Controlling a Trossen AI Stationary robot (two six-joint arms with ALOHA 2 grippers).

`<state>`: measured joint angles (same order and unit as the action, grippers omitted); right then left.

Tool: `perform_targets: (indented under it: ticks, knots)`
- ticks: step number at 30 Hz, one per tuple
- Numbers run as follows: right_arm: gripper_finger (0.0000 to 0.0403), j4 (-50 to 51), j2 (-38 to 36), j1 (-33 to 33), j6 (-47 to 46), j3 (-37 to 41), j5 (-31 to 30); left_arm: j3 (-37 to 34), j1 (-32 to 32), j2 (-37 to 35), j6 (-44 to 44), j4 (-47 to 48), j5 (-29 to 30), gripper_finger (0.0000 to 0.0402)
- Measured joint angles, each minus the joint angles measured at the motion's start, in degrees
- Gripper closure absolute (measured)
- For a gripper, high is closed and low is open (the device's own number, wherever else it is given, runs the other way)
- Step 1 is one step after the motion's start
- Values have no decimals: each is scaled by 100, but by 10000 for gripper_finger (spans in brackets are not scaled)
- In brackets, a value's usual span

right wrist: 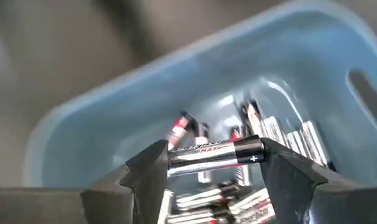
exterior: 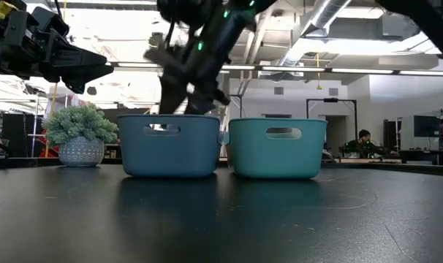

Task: Sort batteries
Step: Put the silver battery into the blue bin

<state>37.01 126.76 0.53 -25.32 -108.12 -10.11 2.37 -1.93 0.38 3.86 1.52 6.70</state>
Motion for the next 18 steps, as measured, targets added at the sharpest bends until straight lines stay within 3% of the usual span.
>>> perform_targets:
  ticks: [7, 18]
  knots:
    - [159, 594, 549, -228, -116, -303, 317, 1, 1, -1, -1, -1, 0, 244]
    - [159, 520, 528, -449, -531, -305, 381, 0, 1, -2, -1, -2, 0, 244]
